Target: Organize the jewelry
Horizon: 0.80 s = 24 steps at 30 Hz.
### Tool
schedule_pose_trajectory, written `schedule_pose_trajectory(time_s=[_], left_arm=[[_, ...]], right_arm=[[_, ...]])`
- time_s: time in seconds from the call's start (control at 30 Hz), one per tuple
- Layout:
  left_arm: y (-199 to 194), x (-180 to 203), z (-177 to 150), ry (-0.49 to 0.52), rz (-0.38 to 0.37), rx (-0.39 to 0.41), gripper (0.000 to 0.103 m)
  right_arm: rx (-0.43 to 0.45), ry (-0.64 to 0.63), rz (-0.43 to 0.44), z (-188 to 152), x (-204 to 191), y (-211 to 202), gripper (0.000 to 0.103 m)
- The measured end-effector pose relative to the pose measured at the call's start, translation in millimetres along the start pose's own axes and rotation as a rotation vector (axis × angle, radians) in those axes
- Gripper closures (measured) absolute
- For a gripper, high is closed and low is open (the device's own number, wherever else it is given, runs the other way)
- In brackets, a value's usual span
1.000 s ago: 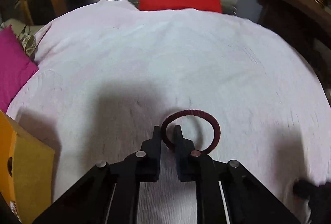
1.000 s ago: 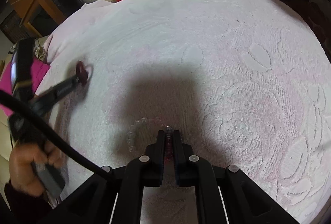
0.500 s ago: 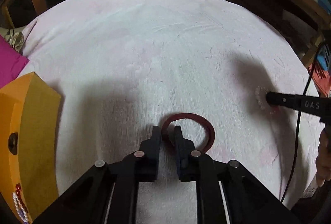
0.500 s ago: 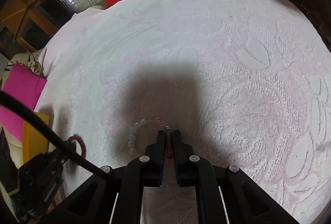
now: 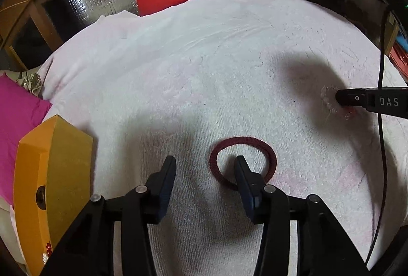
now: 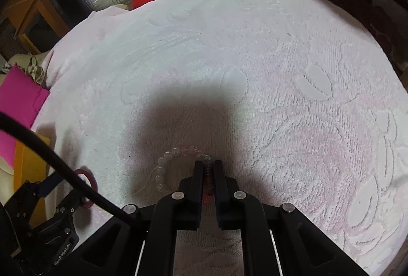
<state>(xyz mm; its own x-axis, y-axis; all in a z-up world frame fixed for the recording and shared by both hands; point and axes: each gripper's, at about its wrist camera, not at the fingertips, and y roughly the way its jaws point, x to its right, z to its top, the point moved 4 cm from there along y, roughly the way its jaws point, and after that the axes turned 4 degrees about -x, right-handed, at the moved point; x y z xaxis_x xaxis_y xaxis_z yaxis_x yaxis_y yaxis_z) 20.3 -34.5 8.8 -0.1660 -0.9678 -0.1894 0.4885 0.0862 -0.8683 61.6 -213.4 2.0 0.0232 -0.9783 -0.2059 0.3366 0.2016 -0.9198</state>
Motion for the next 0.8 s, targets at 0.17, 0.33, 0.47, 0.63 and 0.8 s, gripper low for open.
schedule_pose_trajectory(time_s=[0.17, 0.33, 0.47, 0.63, 0.8], left_arm=[[-1.3, 1.9, 0.9, 0.001, 0.016, 0.006, 0.055], [-1.3, 3.5, -0.3, 0.012, 0.028, 0.008, 0.054], [-0.1, 3.2, -0.3, 0.019, 0.052, 0.012, 0.048], [1.0, 3.0, -1.1, 0.023, 0.071, 0.017, 0.041], [1.1, 2.2, -0.8, 0.023, 0.081, 0.020, 0.038]], right_arm=[[0.024, -0.039, -0.041, 2.0, -6.1, 3.7, 0.094], [0.031, -0.060, -0.064, 1.5, -8.0, 5.4, 0.094], [0.030, -0.049, -0.058, 3.0, -5.6, 7.3, 0.093], [0.039, -0.062, -0.069, 0.3, -9.0, 7.2, 0.093], [0.047, -0.068, -0.063, -2.4, -7.4, 8.0, 0.093]])
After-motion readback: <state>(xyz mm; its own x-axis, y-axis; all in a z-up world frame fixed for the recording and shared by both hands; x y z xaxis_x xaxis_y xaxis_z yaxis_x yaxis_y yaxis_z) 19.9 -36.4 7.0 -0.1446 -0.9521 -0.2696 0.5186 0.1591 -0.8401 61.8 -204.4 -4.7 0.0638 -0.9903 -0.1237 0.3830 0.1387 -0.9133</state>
